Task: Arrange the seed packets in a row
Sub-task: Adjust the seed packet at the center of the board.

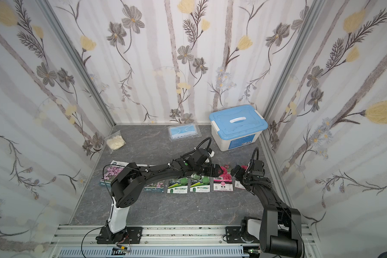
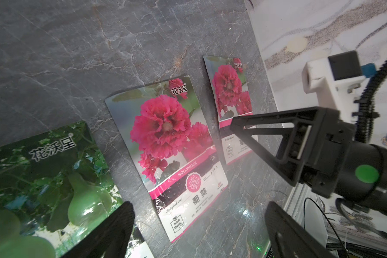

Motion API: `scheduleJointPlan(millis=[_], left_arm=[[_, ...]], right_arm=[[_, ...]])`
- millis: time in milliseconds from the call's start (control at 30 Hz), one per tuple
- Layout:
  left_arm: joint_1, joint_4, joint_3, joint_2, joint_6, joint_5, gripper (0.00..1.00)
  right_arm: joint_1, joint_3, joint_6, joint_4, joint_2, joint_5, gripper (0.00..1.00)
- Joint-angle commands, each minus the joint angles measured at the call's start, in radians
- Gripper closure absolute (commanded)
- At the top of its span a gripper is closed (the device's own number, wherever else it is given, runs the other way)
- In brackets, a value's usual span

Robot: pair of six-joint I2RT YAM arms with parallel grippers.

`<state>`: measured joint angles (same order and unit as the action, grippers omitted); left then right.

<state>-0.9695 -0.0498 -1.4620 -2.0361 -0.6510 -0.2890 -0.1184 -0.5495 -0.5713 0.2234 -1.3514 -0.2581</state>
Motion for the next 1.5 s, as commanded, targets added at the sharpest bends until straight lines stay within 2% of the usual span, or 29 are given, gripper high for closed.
scheduleJointPlan(millis=[0,200,367,733,1033,1467], left_arm=[[0.002,0.022,-0.009,-0.001,0.015,-0.005,0.06],[0.012,0.032,0.002,0.003,0.023,-0.003,0.05],[0.017,0.061,0.071,0.02,0.041,-0.001,0.0],[0.025,0.118,0.133,0.042,0.056,-0.021,0.0],[0.026,0.142,0.145,0.031,0.046,-0.044,0.0],[0.044,0.169,0.158,0.014,0.031,-0.07,0.0]], right_arm=[[-0.005,-0.061,0.017,0.032,0.01,0.03,0.0],[-0.07,-0.18,0.035,0.038,-0.095,0.042,0.0],[-0.114,-0.274,0.062,0.007,-0.201,0.088,0.0],[-0.22,-0.338,0.069,-0.079,-0.368,0.085,0.0],[-0.228,-0.406,0.07,-0.088,-0.496,0.05,0.0],[-0.206,-0.423,0.073,-0.089,-0.552,0.034,0.0]])
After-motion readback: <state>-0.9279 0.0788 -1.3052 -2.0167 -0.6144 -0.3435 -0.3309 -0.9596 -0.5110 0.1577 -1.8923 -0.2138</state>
